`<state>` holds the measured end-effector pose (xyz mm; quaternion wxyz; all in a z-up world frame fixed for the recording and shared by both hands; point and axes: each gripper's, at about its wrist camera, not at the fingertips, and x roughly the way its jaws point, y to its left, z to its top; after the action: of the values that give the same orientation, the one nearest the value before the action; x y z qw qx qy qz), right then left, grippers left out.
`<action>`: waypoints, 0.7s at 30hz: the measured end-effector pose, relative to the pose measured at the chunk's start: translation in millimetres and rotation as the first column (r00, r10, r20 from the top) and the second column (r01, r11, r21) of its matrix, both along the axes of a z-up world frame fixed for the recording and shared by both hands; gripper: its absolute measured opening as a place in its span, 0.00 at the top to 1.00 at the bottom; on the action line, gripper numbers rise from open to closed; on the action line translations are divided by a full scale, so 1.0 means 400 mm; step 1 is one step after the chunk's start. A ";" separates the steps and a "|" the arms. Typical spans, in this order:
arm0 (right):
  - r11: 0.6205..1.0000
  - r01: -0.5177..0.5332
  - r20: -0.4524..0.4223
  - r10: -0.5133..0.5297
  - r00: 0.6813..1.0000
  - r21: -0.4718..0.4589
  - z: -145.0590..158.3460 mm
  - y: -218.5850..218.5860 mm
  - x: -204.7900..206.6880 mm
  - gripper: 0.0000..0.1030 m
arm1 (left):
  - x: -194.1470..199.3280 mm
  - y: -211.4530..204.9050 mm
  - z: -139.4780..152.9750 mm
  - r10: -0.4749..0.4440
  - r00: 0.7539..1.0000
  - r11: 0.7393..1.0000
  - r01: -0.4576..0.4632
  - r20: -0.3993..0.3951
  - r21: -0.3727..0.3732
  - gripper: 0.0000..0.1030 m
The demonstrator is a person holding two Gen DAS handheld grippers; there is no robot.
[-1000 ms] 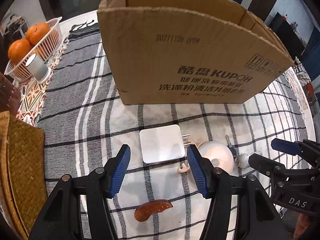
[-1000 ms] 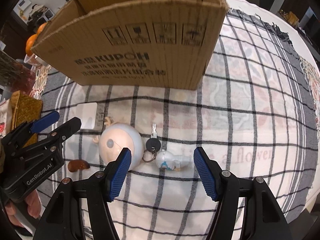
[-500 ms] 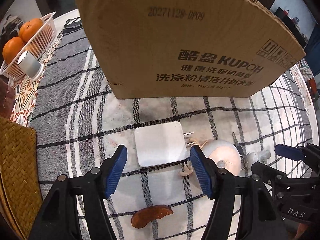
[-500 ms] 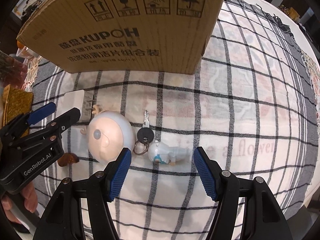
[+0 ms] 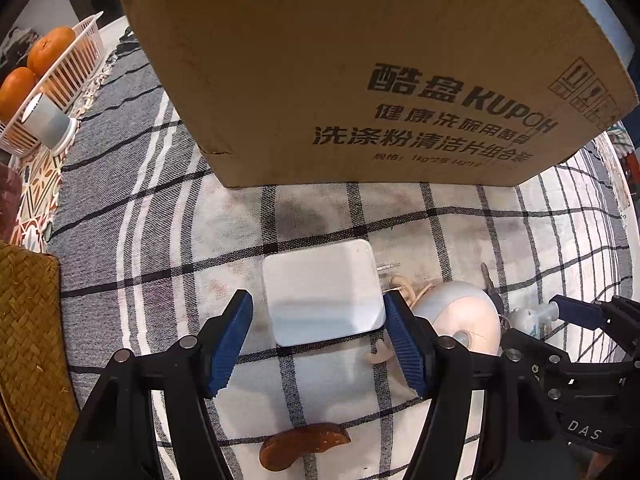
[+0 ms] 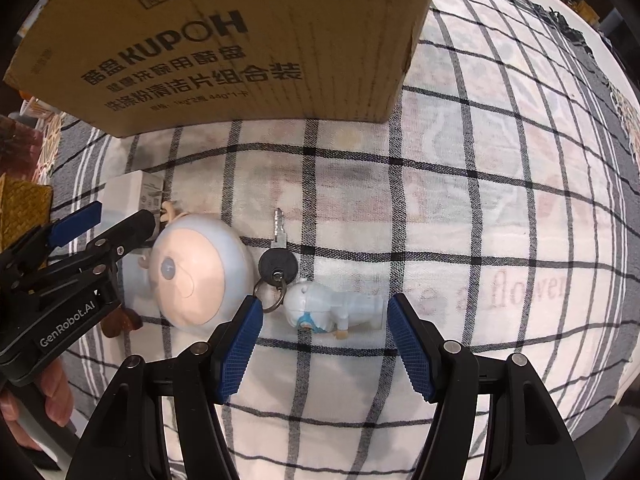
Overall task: Organize rigid objects
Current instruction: 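Close the left tool on the white square charger while the right tool lowers to the figurine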
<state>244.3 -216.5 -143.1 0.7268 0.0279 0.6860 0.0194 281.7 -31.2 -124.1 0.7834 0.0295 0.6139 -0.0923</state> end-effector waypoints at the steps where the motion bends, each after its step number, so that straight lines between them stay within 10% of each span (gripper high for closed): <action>1: 1.000 0.003 -0.002 -0.003 1.000 0.000 -0.004 -0.002 0.001 0.36 | 0.004 0.000 -0.007 0.000 1.000 1.000 0.000 0.000 0.003 0.35; 21: 0.999 0.033 -0.006 -0.033 0.999 0.031 -0.043 -0.034 0.011 0.47 | 0.038 -0.043 -0.057 -0.017 1.000 0.999 0.016 0.014 0.032 0.40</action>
<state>248.6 -230.0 -160.5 0.7248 0.0504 0.6869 0.0181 296.8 -48.5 -147.1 0.7864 0.0477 0.6095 -0.0885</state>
